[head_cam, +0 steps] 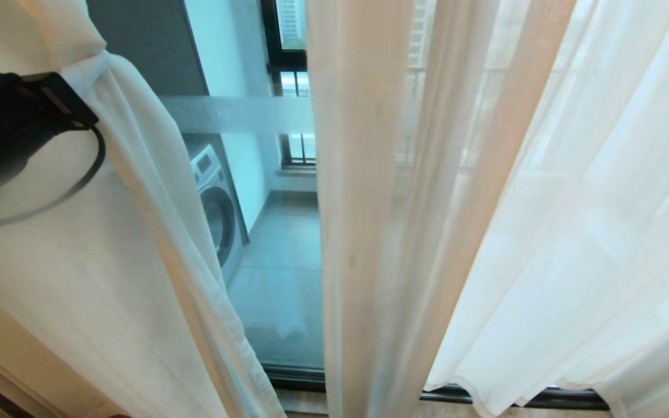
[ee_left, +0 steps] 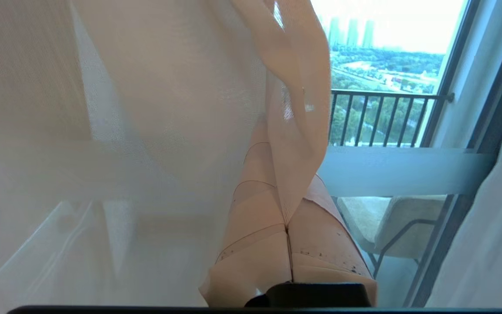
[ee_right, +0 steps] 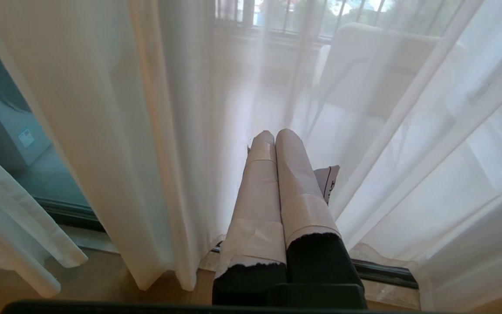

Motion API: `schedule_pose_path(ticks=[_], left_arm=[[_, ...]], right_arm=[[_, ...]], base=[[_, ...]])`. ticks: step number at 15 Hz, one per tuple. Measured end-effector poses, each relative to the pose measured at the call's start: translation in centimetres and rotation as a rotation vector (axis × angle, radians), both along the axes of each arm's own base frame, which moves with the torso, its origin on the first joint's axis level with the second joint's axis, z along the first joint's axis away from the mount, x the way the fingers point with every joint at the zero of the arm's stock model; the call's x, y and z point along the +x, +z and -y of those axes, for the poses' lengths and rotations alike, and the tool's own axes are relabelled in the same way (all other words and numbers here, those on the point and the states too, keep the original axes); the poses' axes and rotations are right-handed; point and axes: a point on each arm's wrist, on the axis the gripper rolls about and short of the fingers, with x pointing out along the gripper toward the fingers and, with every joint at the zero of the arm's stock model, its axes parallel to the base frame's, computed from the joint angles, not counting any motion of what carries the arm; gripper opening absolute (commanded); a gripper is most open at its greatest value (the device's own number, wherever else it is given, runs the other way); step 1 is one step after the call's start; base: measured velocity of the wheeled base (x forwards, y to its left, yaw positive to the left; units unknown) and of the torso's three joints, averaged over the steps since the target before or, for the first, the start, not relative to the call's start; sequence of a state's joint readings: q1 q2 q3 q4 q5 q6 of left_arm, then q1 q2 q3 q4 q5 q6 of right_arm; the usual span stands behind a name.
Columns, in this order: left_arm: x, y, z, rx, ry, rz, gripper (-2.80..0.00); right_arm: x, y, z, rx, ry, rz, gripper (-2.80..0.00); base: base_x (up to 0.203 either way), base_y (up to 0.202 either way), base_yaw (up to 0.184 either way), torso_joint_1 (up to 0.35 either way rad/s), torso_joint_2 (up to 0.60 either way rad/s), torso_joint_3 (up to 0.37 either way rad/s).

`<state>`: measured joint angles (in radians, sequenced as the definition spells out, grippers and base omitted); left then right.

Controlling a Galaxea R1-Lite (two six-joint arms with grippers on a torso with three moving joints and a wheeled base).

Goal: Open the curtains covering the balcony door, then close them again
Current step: Close the inner curtains on both sides

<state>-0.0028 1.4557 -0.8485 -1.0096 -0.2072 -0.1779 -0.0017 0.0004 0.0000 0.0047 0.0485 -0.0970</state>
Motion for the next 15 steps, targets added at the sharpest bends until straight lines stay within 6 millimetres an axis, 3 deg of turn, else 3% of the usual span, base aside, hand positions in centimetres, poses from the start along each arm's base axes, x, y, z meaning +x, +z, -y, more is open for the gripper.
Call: schedule_pose_path(ticks=[15], left_arm=[[0.0,-0.02,-0.02,0.0,0.0,-0.001,-2.8]], right_arm=[[0.0,0.0,0.0,0.0,0.0,0.0,-2.8]], base=[[0.0,-0.184,0.002,0.002,0.0,0.003]])
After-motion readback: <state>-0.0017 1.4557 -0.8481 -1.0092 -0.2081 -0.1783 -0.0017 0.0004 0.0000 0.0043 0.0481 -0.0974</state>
